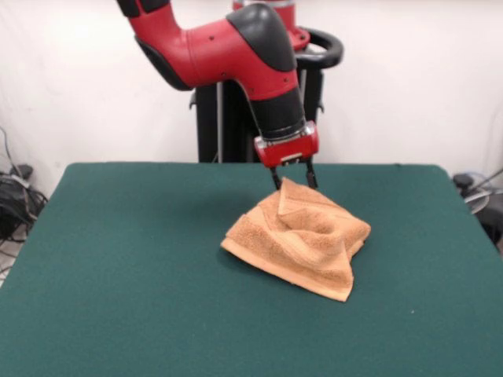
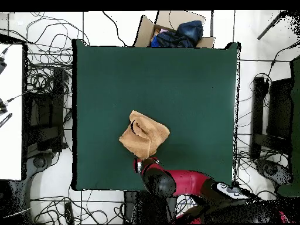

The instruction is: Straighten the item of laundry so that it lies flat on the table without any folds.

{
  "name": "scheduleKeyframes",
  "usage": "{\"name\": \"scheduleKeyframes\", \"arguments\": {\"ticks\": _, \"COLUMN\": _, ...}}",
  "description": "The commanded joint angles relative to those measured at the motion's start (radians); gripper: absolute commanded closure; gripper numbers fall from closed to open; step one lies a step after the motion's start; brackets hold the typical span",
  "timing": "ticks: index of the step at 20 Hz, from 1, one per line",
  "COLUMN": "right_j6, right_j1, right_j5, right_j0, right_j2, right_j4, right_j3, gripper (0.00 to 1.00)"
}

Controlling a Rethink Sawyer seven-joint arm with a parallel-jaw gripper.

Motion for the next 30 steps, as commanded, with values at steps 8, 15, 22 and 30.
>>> {"name": "scheduleKeyframes", "arguments": {"ticks": 8, "right_j6": 0.096, "right_j1": -0.068, "right_j5": 0.013, "right_j0": 0.043, "right_j2": 0.065, "right_j4": -0.034, "right_j3": -0.071, "gripper": 0.0}}
{"name": "scheduleKeyframes", "arguments": {"ticks": 15, "right_j6": 0.097, "right_j1": -0.087, "right_j5": 0.017, "right_j0": 0.05, "right_j2": 0.059, "right_j4": -0.033, "right_j3": -0.063, "gripper": 0.0}}
{"name": "scheduleKeyframes", "arguments": {"ticks": 22, "right_j6": 0.098, "right_j1": -0.102, "right_j5": 0.025, "right_j0": 0.056, "right_j2": 0.055, "right_j4": -0.029, "right_j3": -0.061, "gripper": 0.0}}
{"name": "scheduleKeyframes", "arguments": {"ticks": 30, "right_j6": 0.128, "right_j1": -0.089, "right_j5": -0.034, "right_j0": 0.03, "right_j2": 0.097, "right_j4": -0.028, "right_j3": -0.045, "gripper": 0.0}}
